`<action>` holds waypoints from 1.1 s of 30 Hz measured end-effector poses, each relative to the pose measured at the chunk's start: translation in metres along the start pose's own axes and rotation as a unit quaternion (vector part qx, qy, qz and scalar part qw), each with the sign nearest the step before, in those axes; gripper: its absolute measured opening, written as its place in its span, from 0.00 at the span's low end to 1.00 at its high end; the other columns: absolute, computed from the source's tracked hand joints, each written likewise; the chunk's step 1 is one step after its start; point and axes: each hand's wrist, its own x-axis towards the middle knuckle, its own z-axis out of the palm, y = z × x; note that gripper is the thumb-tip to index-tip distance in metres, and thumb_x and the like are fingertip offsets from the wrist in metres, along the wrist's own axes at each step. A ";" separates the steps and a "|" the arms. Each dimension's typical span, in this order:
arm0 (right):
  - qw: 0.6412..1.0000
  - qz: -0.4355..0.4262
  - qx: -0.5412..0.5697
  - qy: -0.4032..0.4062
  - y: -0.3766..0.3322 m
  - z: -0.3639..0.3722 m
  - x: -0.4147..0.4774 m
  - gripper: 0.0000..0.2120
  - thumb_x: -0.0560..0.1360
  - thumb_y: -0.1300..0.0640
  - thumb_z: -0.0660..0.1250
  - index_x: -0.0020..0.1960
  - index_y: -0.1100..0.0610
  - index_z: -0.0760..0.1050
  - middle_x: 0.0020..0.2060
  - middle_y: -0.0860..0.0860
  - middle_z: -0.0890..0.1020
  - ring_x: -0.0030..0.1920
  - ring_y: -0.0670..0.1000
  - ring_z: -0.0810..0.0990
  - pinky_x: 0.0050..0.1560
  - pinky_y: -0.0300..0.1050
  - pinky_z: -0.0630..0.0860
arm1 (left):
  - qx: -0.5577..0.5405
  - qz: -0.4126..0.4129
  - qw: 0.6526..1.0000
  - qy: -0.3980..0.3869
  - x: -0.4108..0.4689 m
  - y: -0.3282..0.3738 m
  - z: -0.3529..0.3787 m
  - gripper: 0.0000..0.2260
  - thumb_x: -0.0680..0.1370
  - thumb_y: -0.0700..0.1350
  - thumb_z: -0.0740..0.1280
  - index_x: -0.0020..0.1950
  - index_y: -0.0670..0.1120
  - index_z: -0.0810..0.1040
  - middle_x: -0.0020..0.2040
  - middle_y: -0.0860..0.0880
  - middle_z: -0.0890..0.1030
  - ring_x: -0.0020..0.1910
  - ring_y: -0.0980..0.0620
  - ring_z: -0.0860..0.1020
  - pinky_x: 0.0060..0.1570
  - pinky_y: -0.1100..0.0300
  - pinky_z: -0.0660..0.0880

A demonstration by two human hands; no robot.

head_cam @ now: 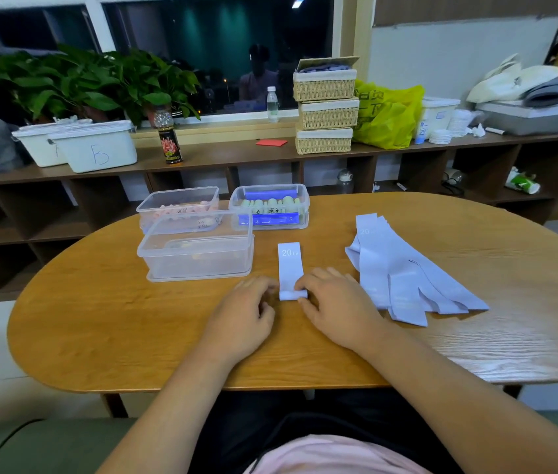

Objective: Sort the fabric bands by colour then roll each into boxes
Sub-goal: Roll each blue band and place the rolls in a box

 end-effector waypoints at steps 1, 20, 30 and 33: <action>1.000 -0.001 -0.003 0.007 -0.001 0.000 -0.002 0.10 0.83 0.47 0.64 0.62 0.43 0.77 0.54 0.40 0.79 0.55 0.46 0.73 0.51 0.46 0.68 | -0.002 0.004 1.000 0.002 -0.001 0.001 0.000 0.18 0.78 0.40 0.65 0.65 0.56 0.78 0.56 0.61 0.79 0.58 0.61 0.76 0.60 0.55 0.77; 0.998 0.005 0.064 -0.023 -0.003 -0.011 -0.029 0.18 0.85 0.40 0.56 0.66 0.42 0.80 0.53 0.37 0.77 0.54 0.41 0.69 0.57 0.49 0.75 | -0.027 0.125 0.992 -0.016 -0.009 0.005 -0.004 0.16 0.76 0.37 0.66 0.57 0.55 0.83 0.53 0.62 0.77 0.57 0.55 0.76 0.56 0.54 0.76; 0.995 -0.004 0.100 -0.002 -0.003 -0.017 -0.031 0.14 0.79 0.62 0.62 0.59 0.46 0.78 0.54 0.38 0.76 0.54 0.41 0.70 0.52 0.40 0.74 | -0.021 0.098 0.995 -0.017 -0.008 0.004 -0.003 0.16 0.78 0.41 0.66 0.63 0.55 0.82 0.57 0.63 0.77 0.61 0.58 0.75 0.61 0.56 0.75; 0.996 0.003 0.087 -0.005 -0.001 -0.013 -0.030 0.14 0.81 0.59 0.63 0.62 0.45 0.77 0.56 0.38 0.77 0.55 0.42 0.71 0.54 0.43 0.75 | -0.004 0.082 0.996 -0.027 -0.006 0.004 -0.002 0.18 0.80 0.45 0.66 0.69 0.55 0.80 0.60 0.64 0.76 0.64 0.61 0.73 0.65 0.57 0.74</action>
